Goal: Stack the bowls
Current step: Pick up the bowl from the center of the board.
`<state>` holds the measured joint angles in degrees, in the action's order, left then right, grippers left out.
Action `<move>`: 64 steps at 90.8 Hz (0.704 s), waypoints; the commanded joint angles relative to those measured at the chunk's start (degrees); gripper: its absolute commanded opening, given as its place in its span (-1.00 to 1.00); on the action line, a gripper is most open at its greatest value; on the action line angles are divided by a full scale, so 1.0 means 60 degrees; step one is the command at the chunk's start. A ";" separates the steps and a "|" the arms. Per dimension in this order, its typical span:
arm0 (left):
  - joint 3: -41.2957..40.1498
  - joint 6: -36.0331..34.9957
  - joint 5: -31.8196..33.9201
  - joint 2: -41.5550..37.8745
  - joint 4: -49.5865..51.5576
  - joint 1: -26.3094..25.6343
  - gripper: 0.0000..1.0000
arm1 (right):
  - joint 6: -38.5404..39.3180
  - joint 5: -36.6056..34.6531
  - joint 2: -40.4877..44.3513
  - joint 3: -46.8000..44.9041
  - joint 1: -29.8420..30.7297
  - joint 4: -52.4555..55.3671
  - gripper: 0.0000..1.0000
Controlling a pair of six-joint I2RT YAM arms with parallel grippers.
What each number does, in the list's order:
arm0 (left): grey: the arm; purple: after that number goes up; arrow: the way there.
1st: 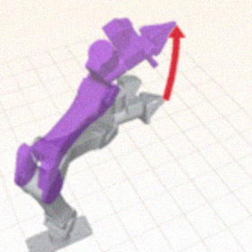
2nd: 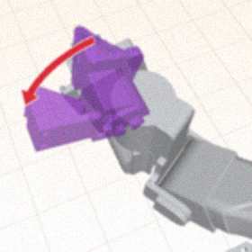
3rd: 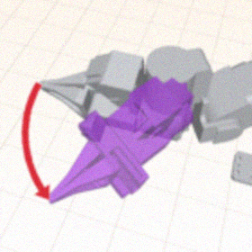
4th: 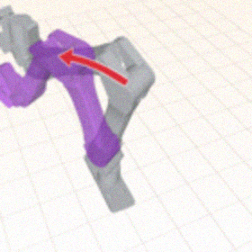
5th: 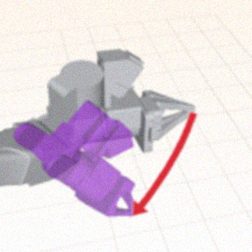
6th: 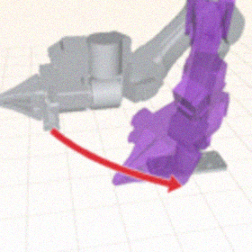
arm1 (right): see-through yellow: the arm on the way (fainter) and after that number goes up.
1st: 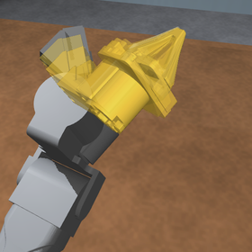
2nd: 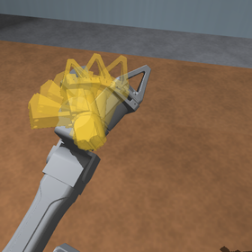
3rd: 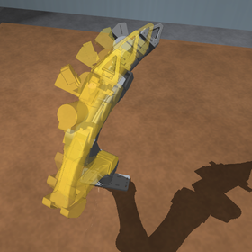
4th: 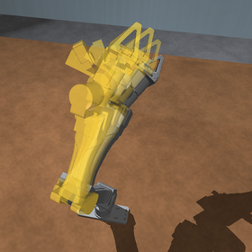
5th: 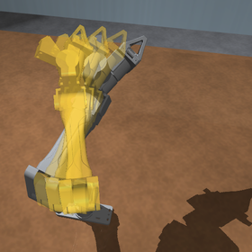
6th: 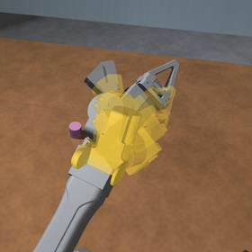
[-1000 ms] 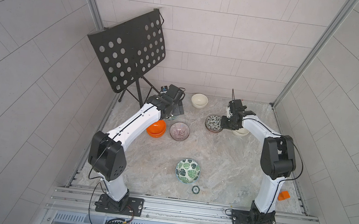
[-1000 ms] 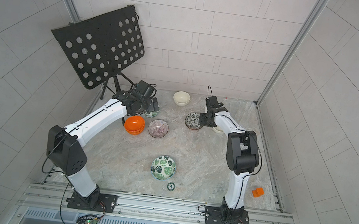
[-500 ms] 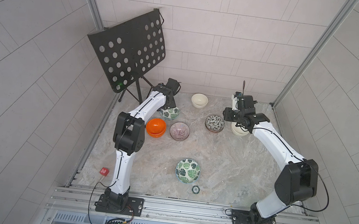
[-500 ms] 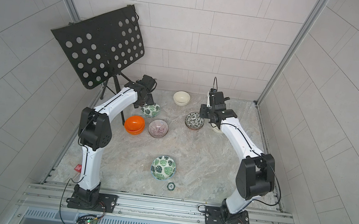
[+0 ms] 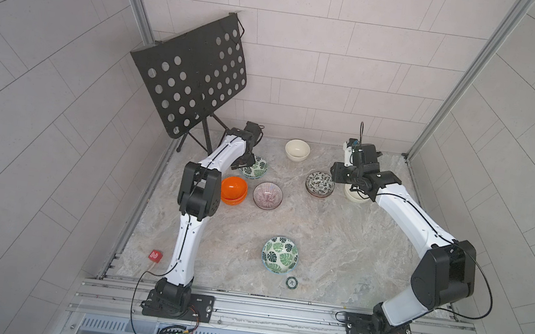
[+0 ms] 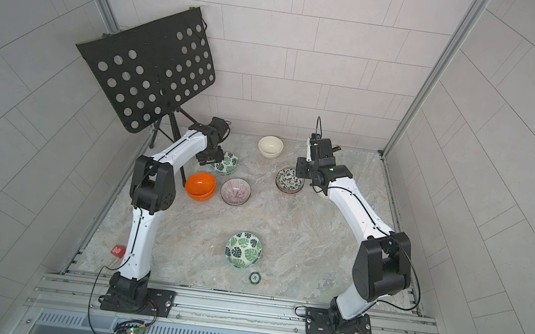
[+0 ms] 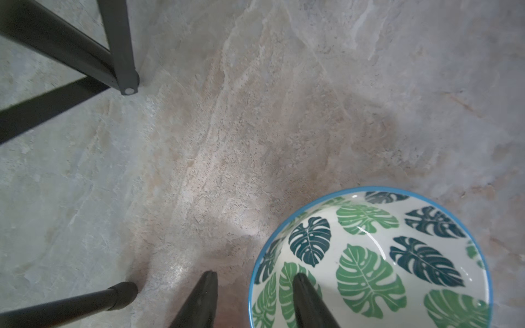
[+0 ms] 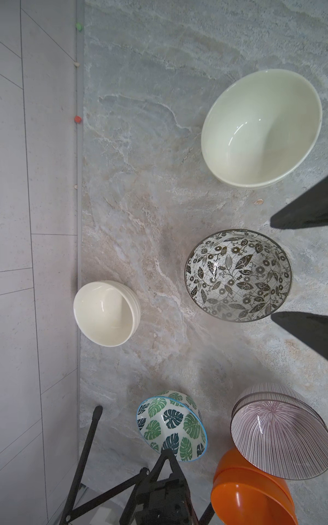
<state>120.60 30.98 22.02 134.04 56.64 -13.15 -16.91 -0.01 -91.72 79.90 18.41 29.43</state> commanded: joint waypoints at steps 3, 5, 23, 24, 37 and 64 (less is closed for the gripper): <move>0.0282 -0.0196 -0.0175 0.0341 0.0109 0.0036 -0.19 | 0.0063 0.0054 0.0274 -0.0124 0.0036 -0.0160 0.00; 0.0289 -0.0194 -0.0200 0.0378 0.0092 0.0037 -0.20 | 0.0075 0.0055 0.0273 -0.0123 0.0036 -0.0159 0.00; 0.0291 -0.0162 -0.0337 0.0596 0.0034 0.0161 -0.40 | 0.0080 0.0030 0.0245 -0.0154 0.0027 -0.0188 0.00; 0.0291 -0.0158 -0.0348 0.0590 0.0028 0.0173 -0.42 | 0.0072 0.0031 0.0237 -0.0158 0.0032 -0.0181 0.00; 0.0306 -0.0129 -0.0518 0.0568 -0.0100 0.0253 -0.66 | 0.0075 0.0034 0.0219 -0.0215 0.0027 -0.0213 0.00; 0.0596 -0.0446 -0.1051 0.0210 -0.0768 0.0285 -1.00 | 0.0161 0.0031 0.0237 -0.0349 0.0036 -0.0193 0.00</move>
<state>123.09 29.93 16.82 135.72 51.79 -11.84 -16.86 0.19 -91.72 78.52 18.41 28.86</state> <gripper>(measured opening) 0.122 0.500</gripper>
